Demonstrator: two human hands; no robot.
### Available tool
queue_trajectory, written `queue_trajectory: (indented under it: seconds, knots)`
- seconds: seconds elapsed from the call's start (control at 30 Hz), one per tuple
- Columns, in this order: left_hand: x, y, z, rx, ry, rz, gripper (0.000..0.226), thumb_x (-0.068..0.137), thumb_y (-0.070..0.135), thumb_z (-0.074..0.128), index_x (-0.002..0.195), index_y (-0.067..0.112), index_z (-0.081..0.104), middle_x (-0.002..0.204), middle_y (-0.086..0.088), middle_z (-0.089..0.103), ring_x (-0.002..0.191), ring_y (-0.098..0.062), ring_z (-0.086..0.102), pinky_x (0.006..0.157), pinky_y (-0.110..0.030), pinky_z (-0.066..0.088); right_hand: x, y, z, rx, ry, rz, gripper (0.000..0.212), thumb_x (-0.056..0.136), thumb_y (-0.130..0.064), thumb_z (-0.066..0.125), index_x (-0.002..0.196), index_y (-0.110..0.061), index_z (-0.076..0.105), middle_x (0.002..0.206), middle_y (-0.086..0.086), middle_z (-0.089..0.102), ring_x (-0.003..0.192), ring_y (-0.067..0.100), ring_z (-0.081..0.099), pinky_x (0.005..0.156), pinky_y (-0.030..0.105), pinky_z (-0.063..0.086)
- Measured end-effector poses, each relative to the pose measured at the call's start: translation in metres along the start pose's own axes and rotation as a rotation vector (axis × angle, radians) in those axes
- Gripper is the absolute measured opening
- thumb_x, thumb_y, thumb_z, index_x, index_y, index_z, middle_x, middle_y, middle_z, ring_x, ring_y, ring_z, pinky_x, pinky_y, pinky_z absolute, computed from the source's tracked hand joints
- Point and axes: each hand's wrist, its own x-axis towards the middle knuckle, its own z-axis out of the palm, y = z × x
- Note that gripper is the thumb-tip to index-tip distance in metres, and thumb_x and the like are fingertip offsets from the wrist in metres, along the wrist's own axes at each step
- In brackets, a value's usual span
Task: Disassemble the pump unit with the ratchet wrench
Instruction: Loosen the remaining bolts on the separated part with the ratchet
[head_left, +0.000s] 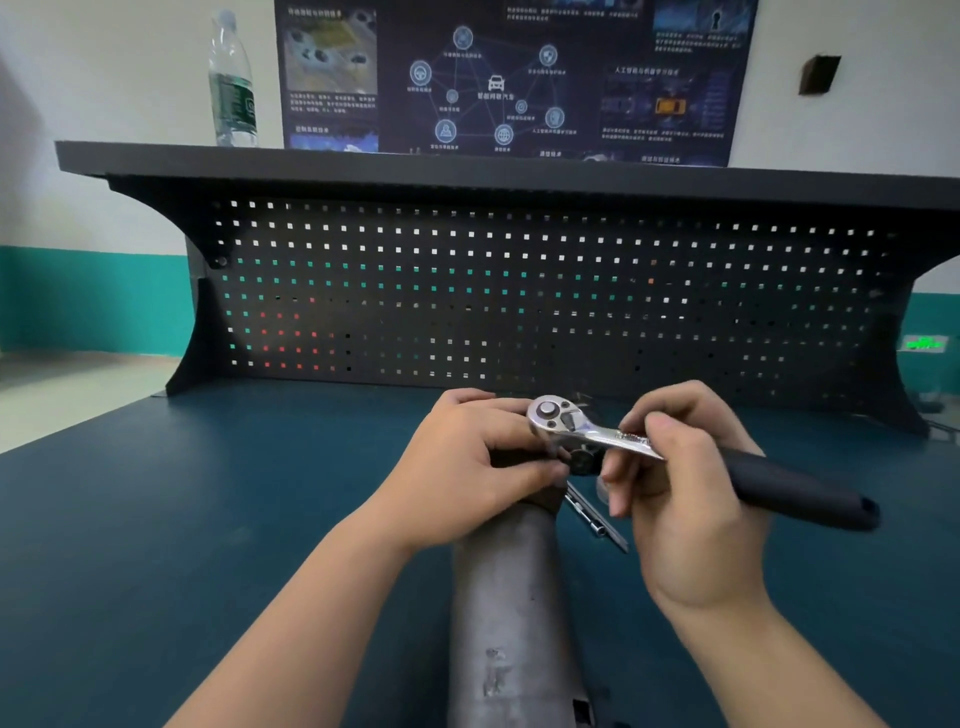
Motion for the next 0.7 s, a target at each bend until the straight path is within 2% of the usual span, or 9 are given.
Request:
queue_trajectory:
  seconds: [0.1, 0.17, 0.23, 0.3, 0.43, 0.53, 0.7]
  knots:
    - [0.0, 0.001, 0.002, -0.018, 0.019, -0.007, 0.016, 0.073, 0.034, 0.068, 0.079, 0.021, 0.076, 0.094, 0.035, 0.066, 0.098, 0.011, 0.056, 0.099, -0.025, 0.028, 0.008, -0.001, -0.005, 0.131, 0.06, 0.184, 0.018, 0.077, -0.017, 0.051, 0.06, -0.016, 0.055, 0.046, 0.009, 0.048, 0.034, 0.019, 0.039, 0.044, 0.022, 0.033]
    - [0.001, -0.001, 0.003, -0.048, 0.046, -0.023, 0.011, 0.07, 0.034, 0.072, 0.077, 0.027, 0.076, 0.098, 0.027, 0.069, 0.1, 0.015, 0.054, 0.099, -0.022, 0.028, 0.014, 0.002, -0.011, 0.209, 0.131, 0.348, 0.023, 0.081, -0.017, 0.059, 0.06, -0.016, 0.052, 0.045, 0.004, 0.043, 0.032, 0.016, 0.035, 0.044, 0.023, 0.029]
    - [0.0, -0.001, 0.004, -0.072, 0.074, -0.062, 0.011, 0.068, 0.032, 0.08, 0.078, 0.028, 0.077, 0.096, 0.021, 0.072, 0.104, 0.019, 0.052, 0.102, -0.023, 0.027, 0.022, 0.004, -0.014, 0.271, 0.173, 0.524, 0.035, 0.085, -0.022, 0.066, 0.055, -0.015, 0.048, 0.043, -0.001, 0.037, 0.032, 0.011, 0.029, 0.042, 0.023, 0.025]
    - [0.001, -0.001, 0.003, -0.043, 0.075, -0.059, 0.013, 0.067, 0.034, 0.082, 0.078, 0.028, 0.076, 0.095, 0.023, 0.07, 0.104, 0.02, 0.051, 0.103, -0.024, 0.028, 0.03, 0.004, -0.017, 0.383, 0.192, 0.651, 0.037, 0.077, -0.028, 0.07, 0.051, -0.016, 0.047, 0.043, -0.004, 0.037, 0.031, 0.007, 0.028, 0.035, 0.019, 0.026]
    - [0.001, -0.001, -0.001, 0.053, -0.016, 0.025, 0.023, 0.072, 0.038, 0.07, 0.092, 0.029, 0.076, 0.106, 0.028, 0.066, 0.111, 0.015, 0.051, 0.104, -0.031, 0.03, 0.043, 0.006, -0.018, 0.48, 0.182, 0.717, 0.031, 0.069, -0.027, 0.071, 0.051, -0.015, 0.049, 0.044, -0.005, 0.039, 0.028, 0.003, 0.03, 0.031, 0.015, 0.027]
    - [0.0, -0.004, -0.002, -0.013, 0.0, 0.002, 0.017, 0.073, 0.035, 0.071, 0.087, 0.028, 0.077, 0.1, 0.029, 0.068, 0.111, 0.012, 0.053, 0.104, -0.037, 0.031, 0.046, 0.007, -0.017, 0.458, 0.192, 0.743, 0.031, 0.079, -0.021, 0.069, 0.058, -0.014, 0.047, 0.045, -0.004, 0.039, 0.028, 0.003, 0.03, 0.03, 0.015, 0.028]
    - [-0.001, -0.002, -0.001, -0.048, 0.038, -0.047, 0.018, 0.07, 0.039, 0.07, 0.08, 0.025, 0.077, 0.098, 0.021, 0.072, 0.106, 0.015, 0.053, 0.105, -0.034, 0.028, 0.045, 0.005, -0.011, 0.357, 0.165, 0.684, 0.035, 0.089, -0.02, 0.065, 0.058, -0.014, 0.049, 0.045, -0.003, 0.04, 0.03, 0.005, 0.03, 0.031, 0.016, 0.027]
